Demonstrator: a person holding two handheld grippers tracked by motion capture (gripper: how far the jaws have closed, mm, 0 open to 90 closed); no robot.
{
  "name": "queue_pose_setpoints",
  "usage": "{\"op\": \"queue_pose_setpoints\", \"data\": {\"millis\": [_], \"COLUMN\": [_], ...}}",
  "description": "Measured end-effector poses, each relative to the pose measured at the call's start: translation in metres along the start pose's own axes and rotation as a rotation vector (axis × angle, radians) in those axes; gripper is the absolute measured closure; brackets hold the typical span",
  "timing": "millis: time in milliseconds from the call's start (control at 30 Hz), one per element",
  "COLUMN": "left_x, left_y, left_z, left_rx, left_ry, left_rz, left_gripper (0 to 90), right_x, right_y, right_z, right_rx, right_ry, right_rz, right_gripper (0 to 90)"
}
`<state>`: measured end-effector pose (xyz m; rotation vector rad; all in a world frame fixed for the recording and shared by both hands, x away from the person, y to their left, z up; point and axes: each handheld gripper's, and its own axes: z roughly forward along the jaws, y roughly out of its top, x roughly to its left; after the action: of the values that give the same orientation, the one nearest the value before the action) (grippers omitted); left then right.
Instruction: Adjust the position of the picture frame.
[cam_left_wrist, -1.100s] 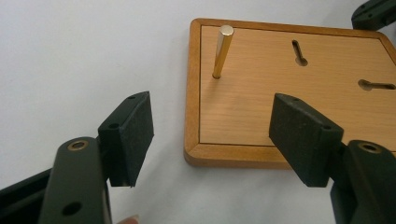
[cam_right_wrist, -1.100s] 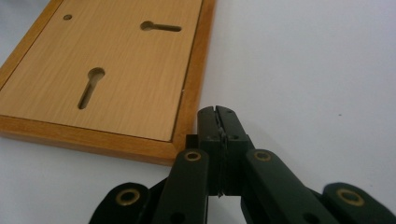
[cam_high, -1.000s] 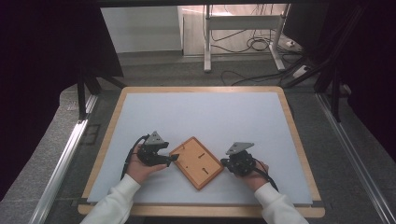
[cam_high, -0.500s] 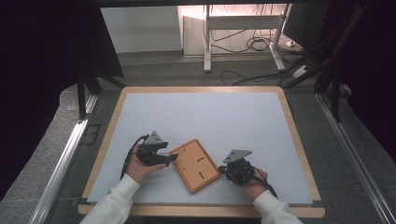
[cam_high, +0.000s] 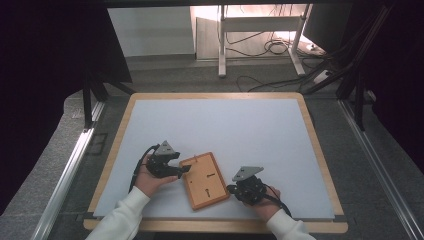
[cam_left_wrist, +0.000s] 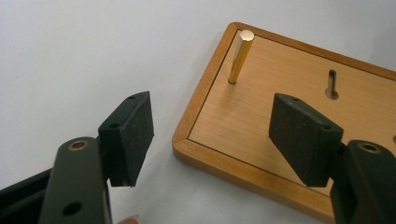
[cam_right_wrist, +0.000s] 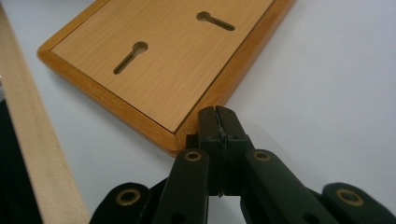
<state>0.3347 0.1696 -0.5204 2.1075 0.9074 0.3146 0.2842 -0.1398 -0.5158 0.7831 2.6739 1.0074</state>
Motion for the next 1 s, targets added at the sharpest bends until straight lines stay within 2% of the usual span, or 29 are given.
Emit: {"op": "queue_pose_setpoints", "data": {"millis": [100,367,733,800,933,967,1000], "left_x": [0.000,0.000,0.001,0.001,0.000,0.000,-0.001], "left_y": [0.000,0.000,0.000,0.000,0.003,0.003,0.004], "left_z": [0.000,0.000,0.000,-0.001,-0.002,-0.002,-0.001], "left_rx": [0.000,0.004,0.005,-0.009,-0.031,-0.030,-0.026], "left_ry": [-0.001,0.001,0.004,0.007,-0.017,-0.023,-0.026], "left_rz": [-0.001,0.004,0.005,0.010,0.029,0.034,0.039], "left_gripper": [31.7,31.7,32.3,36.5,54.1,55.0,55.0], "right_x": [0.009,0.025,0.026,0.025,0.013,0.003,0.003], "right_y": [0.002,0.011,0.011,0.010,0.007,0.002,0.002], "right_z": [0.004,0.015,0.017,0.016,0.004,-0.006,-0.006], "right_rx": [-0.007,-0.031,-0.043,-0.043,-0.072,-0.085,-0.085], "right_ry": [0.031,0.052,0.076,0.078,0.041,0.018,0.018], "right_rz": [-0.007,-0.029,-0.020,-0.025,-0.012,0.011,0.011], "right_gripper": [90.0,90.0,90.0,90.0,90.0,90.0,90.0]}}
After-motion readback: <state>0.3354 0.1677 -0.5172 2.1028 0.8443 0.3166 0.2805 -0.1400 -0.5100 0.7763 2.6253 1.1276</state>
